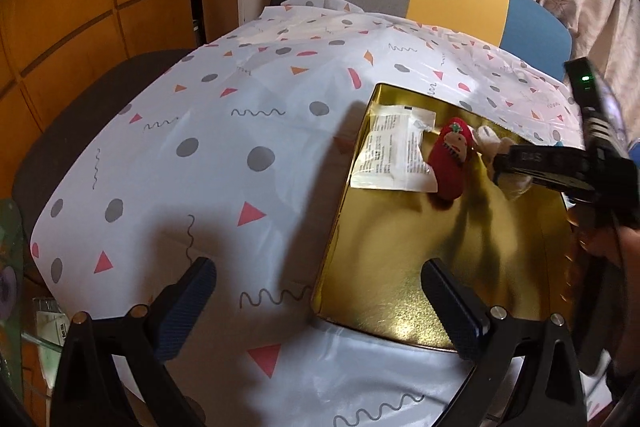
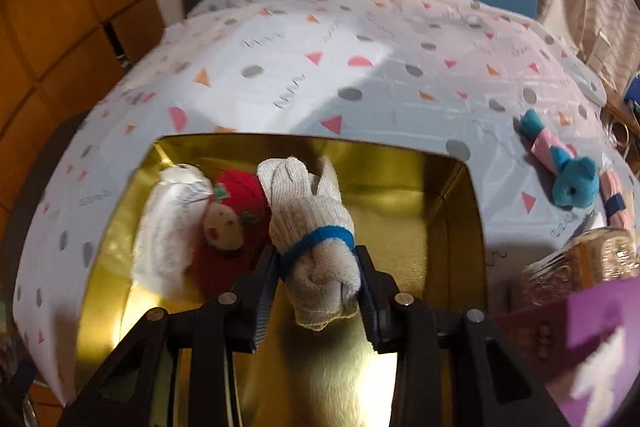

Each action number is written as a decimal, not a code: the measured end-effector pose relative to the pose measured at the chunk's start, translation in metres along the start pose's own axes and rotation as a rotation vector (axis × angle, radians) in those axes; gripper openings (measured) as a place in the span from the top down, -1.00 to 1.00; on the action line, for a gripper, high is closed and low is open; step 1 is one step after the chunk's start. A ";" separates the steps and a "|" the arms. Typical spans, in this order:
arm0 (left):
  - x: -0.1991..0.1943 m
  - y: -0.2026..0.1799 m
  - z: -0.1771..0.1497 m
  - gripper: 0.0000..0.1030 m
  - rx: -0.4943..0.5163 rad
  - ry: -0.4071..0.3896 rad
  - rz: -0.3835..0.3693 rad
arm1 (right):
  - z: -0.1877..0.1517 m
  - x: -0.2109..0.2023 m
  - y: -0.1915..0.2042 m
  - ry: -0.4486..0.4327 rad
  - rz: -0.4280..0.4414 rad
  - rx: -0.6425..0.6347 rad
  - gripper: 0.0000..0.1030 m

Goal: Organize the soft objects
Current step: 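Lower the white knit glove into the tin and open the right gripper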

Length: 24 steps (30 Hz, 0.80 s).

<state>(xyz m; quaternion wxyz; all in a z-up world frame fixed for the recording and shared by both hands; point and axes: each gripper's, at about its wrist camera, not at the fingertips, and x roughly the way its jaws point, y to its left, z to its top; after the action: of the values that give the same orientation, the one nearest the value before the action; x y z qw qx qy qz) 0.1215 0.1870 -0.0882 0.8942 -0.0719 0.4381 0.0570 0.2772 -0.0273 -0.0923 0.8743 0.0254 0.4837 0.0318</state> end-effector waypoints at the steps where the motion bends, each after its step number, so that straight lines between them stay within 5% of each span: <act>1: 0.000 0.001 -0.001 -1.00 0.000 -0.001 0.003 | 0.001 0.006 -0.002 0.009 -0.002 0.015 0.28; 9: 0.009 0.004 -0.004 -1.00 -0.023 0.031 0.004 | 0.006 0.025 -0.007 0.026 0.068 0.044 0.22; 24: 0.008 -0.014 -0.006 -1.00 -0.022 0.043 -0.034 | -0.007 -0.019 -0.011 -0.032 0.138 0.058 0.21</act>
<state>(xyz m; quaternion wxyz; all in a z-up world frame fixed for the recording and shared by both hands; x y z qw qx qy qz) 0.1236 0.1726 -0.0968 0.8846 -0.0904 0.4553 0.0451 0.2614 -0.0393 -0.0809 0.8765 0.0844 0.4676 0.0778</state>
